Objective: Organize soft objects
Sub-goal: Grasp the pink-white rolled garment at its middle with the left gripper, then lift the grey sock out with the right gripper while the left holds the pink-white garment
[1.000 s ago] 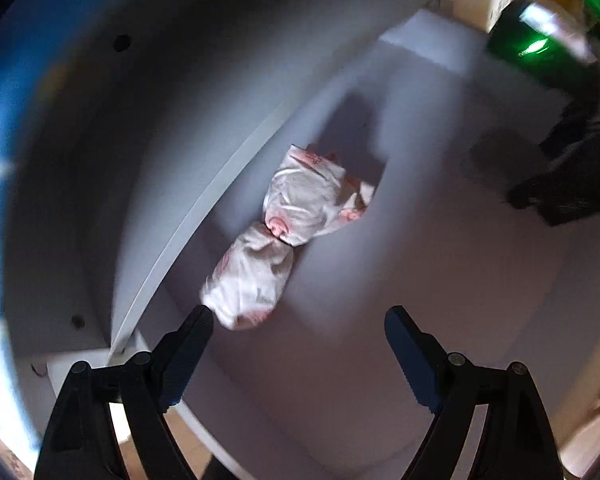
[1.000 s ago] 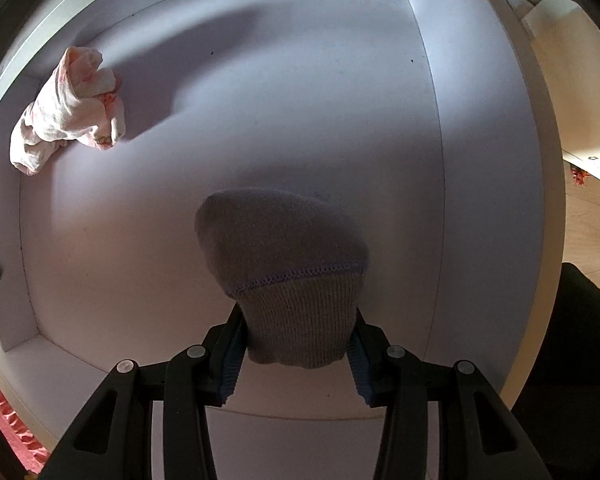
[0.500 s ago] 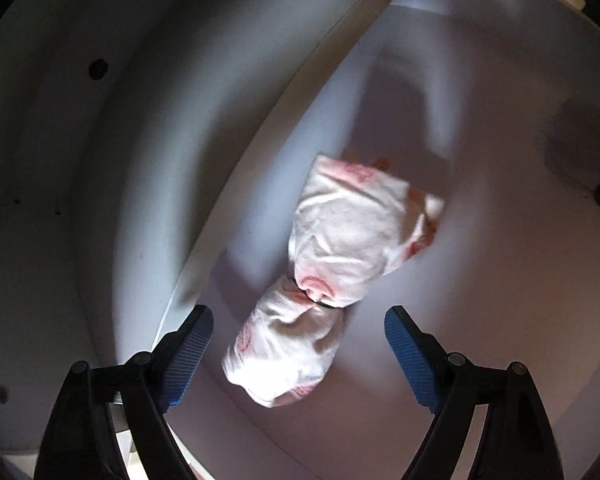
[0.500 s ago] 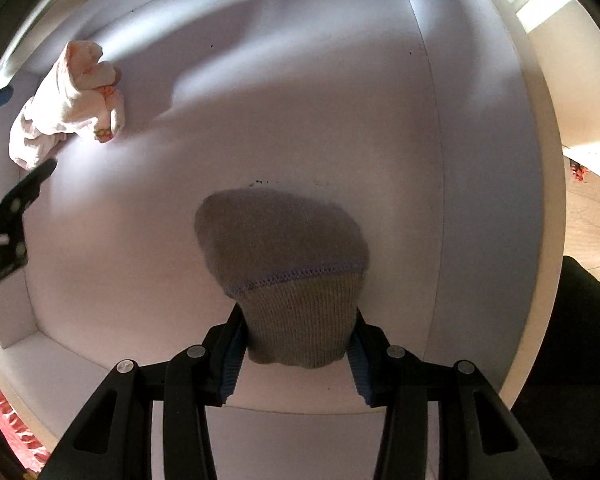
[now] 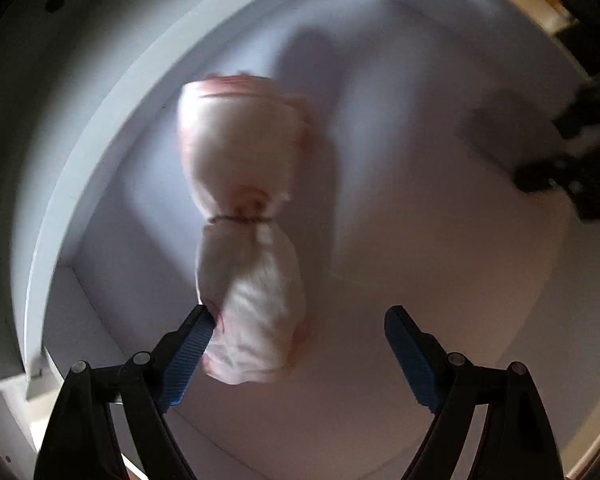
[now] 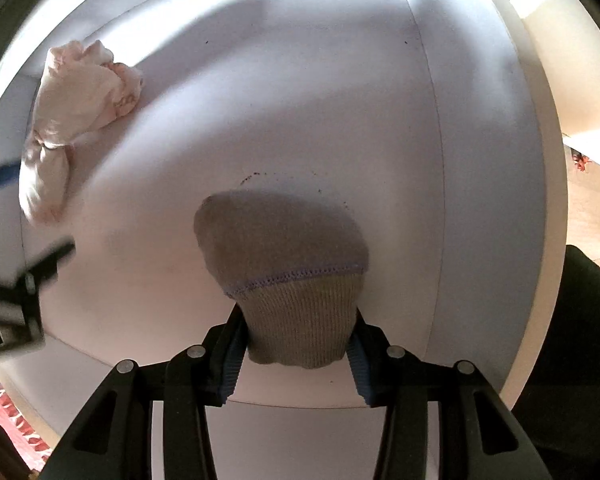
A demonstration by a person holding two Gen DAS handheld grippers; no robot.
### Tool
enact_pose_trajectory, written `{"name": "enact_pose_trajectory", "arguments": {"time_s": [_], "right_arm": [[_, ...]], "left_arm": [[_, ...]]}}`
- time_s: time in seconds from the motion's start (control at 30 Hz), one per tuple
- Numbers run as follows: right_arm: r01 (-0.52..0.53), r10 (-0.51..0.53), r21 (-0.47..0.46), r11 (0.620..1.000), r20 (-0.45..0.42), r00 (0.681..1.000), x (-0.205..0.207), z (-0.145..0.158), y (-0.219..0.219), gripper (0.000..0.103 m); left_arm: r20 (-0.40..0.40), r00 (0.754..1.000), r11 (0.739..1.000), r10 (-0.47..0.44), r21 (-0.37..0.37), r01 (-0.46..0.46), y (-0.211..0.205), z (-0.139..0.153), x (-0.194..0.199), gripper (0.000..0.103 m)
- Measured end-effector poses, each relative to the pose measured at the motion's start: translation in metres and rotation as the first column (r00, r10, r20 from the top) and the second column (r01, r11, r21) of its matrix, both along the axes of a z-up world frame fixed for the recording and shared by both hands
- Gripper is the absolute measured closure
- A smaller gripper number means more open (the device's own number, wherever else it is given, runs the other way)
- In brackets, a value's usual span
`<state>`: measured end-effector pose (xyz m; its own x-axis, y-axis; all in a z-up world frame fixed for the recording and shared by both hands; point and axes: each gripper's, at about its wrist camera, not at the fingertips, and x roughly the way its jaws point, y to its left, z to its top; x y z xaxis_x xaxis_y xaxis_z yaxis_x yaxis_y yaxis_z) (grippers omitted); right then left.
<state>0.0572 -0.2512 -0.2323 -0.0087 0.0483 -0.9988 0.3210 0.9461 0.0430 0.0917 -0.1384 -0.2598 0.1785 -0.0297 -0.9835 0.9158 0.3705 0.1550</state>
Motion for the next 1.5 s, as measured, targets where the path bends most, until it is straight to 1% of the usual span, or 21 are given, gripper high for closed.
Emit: {"name": "enact_pose_trajectory", "arguments": {"time_s": [0.1, 0.17, 0.2, 0.23, 0.3, 0.43, 0.47, 0.5, 0.53, 0.57, 0.6, 0.63, 0.67, 0.77, 0.83, 1.07, 1.3, 1.4, 1.43, 1.47, 1.5], "right_arm": [[0.006, -0.006, 0.004, 1.000, 0.005, 1.000, 0.001, 0.001, -0.002, 0.058], [0.006, -0.006, 0.006, 1.000, 0.008, 1.000, 0.000, 0.001, -0.003, 0.057], [0.004, -0.004, 0.006, 1.000, 0.010, 1.000, -0.003, 0.000, -0.003, 0.057], [0.003, -0.003, 0.007, 1.000, 0.011, 1.000, -0.006, -0.001, -0.002, 0.057], [0.002, -0.002, 0.007, 1.000, 0.013, 1.000, -0.007, -0.003, -0.002, 0.057], [-0.009, 0.009, 0.000, 1.000, 0.020, 1.000, -0.009, 0.000, 0.000, 0.058], [-0.014, 0.014, -0.004, 1.000, 0.020, 1.000, -0.009, 0.000, 0.001, 0.059], [-0.018, 0.018, -0.005, 1.000, 0.019, 1.000, -0.009, 0.000, 0.002, 0.060], [-0.020, 0.020, -0.004, 1.000, 0.018, 1.000, -0.010, 0.000, 0.002, 0.060], [-0.020, 0.020, -0.002, 1.000, 0.017, 1.000, -0.010, 0.001, 0.002, 0.061], [-0.018, 0.018, 0.000, 1.000, 0.017, 1.000, -0.015, -0.009, 0.012, 0.061], [-0.017, 0.017, 0.004, 1.000, 0.016, 1.000, -0.016, -0.008, 0.013, 0.061], [-0.017, 0.017, 0.007, 1.000, 0.017, 1.000, -0.017, -0.007, 0.014, 0.061], [-0.011, 0.010, 0.019, 1.000, 0.027, 1.000, -0.021, 0.000, 0.017, 0.061], [-0.005, 0.004, 0.032, 0.999, 0.039, 0.999, -0.022, 0.011, 0.012, 0.061], [0.007, -0.012, 0.068, 0.998, 0.077, 0.997, -0.038, 0.029, 0.019, 0.061], [0.014, -0.026, 0.087, 0.996, 0.134, 0.991, -0.049, 0.063, 0.014, 0.061], [0.015, -0.031, 0.104, 0.994, 0.153, 0.988, -0.058, 0.077, 0.015, 0.061], [0.018, -0.036, 0.113, 0.993, 0.158, 0.987, -0.053, 0.088, 0.003, 0.062], [0.021, -0.042, 0.125, 0.992, 0.164, 0.985, -0.055, 0.094, 0.002, 0.062], [0.022, -0.045, 0.134, 0.991, 0.169, 0.985, -0.056, 0.096, -0.003, 0.062]], "left_arm": [[0.013, 0.996, 0.995, 0.089, -0.033, -0.089, 0.005, 0.003, 0.000, 0.015], [0.011, 0.985, 0.983, 0.174, -0.069, -0.173, 0.004, 0.009, 0.007, 0.013], [-0.004, 0.973, 0.969, 0.229, -0.096, -0.228, 0.005, 0.011, 0.015, 0.011], [-0.010, 0.966, 0.959, 0.259, -0.114, -0.258, 0.005, 0.012, 0.023, 0.011], [-0.009, 0.954, 0.944, 0.301, -0.135, -0.300, 0.004, 0.011, 0.040, 0.010], [0.024, 0.951, 0.942, 0.308, -0.148, -0.301, -0.002, 0.011, 0.055, 0.010], [0.023, 0.950, 0.941, 0.311, -0.146, -0.305, -0.002, 0.009, 0.059, 0.013], [0.016, 0.948, 0.939, 0.318, -0.142, -0.313, -0.001, 0.006, 0.063, 0.023], [-0.001, 0.944, 0.936, 0.329, -0.132, -0.326, -0.003, 0.001, 0.064, 0.030], [-0.024, 0.939, 0.932, 0.342, -0.120, -0.342, 0.000, -0.002, 0.067, 0.044], [-0.042, 0.934, 0.928, 0.356, -0.107, -0.358, 0.003, -0.005, 0.069, 0.048], [-0.061, 0.928, 0.920, 0.368, -0.121, -0.373, 0.007, -0.004, 0.072, 0.052], [-0.075, 0.922, 0.915, 0.379, -0.118, -0.385, 0.011, -0.004, 0.074, 0.058], [-0.083, 0.918, 0.913, 0.388, -0.101, -0.395, 0.020, -0.003, 0.074, 0.059], [-0.088, 0.914, 0.911, 0.396, -0.086, -0.403, 0.022, -0.004, 0.073, 0.060], [-0.114, 0.887, 0.889, 0.448, -0.043, -0.455, 0.046, -0.007, 0.063, 0.059], [-0.131, 0.865, 0.873, 0.484, -0.003, -0.488, 0.061, -0.010, 0.067, 0.059], [-0.135, 0.858, 0.866, 0.496, 0.006, -0.499, 0.055, -0.005, 0.067, 0.059], [-0.134, 0.857, 0.865, 0.498, 0.009, -0.502, 0.051, -0.004, 0.062, 0.059], [-0.135, 0.855, 0.864, 0.500, 0.013, -0.503, 0.049, -0.006, 0.071, 0.059], [-0.134, 0.854, 0.863, 0.502, 0.018, -0.505, 0.049, -0.006, 0.071, 0.059]]}}
